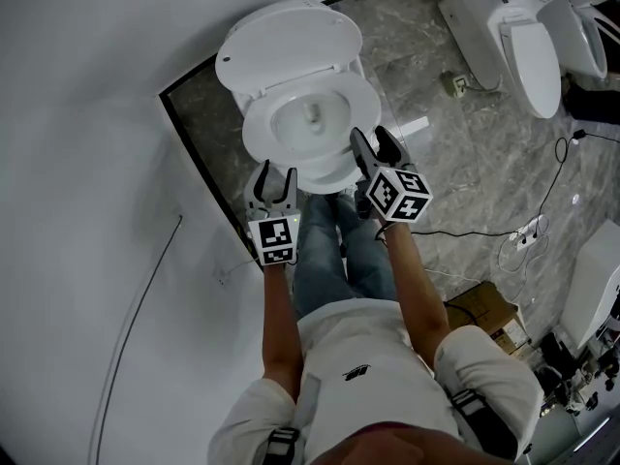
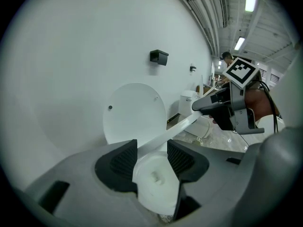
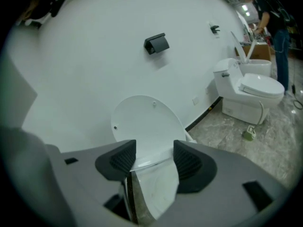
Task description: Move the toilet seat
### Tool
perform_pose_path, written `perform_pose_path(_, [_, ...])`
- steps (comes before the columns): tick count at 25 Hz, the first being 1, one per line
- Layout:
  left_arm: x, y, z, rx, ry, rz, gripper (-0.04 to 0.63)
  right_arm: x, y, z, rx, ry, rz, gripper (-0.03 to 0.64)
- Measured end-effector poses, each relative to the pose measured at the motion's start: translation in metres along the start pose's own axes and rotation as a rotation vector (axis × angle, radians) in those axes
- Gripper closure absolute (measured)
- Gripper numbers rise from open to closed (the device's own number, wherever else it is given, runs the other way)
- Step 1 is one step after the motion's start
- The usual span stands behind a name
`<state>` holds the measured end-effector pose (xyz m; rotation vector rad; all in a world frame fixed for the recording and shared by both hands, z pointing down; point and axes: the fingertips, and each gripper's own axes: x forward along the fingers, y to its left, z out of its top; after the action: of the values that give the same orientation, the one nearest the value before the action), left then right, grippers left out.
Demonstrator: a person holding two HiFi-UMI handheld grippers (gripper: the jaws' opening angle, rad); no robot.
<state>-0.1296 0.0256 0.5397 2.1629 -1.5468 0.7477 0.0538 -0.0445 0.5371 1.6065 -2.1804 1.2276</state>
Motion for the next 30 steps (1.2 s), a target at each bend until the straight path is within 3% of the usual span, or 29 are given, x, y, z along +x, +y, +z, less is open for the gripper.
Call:
perform_pose_path(13, [0.009, 0.019, 0.027, -0.059, -0.041, -0.008, 0.382, -0.013, 0.051, 0.014, -0.302, 0.026, 0.212, 0.356])
perform_pose_path(23, [0.017, 0.031, 0.040, -0.080, -0.037, -0.015, 0.382, -0.003, 0.073, 0.016, -0.554, 0.064, 0.259, 0.370])
perform_pose_path(30, [0.023, 0.039, 0.052, -0.095, -0.048, -0.013, 0.382, 0.008, 0.076, 0.023, -0.579, 0.065, 0.241, 0.400])
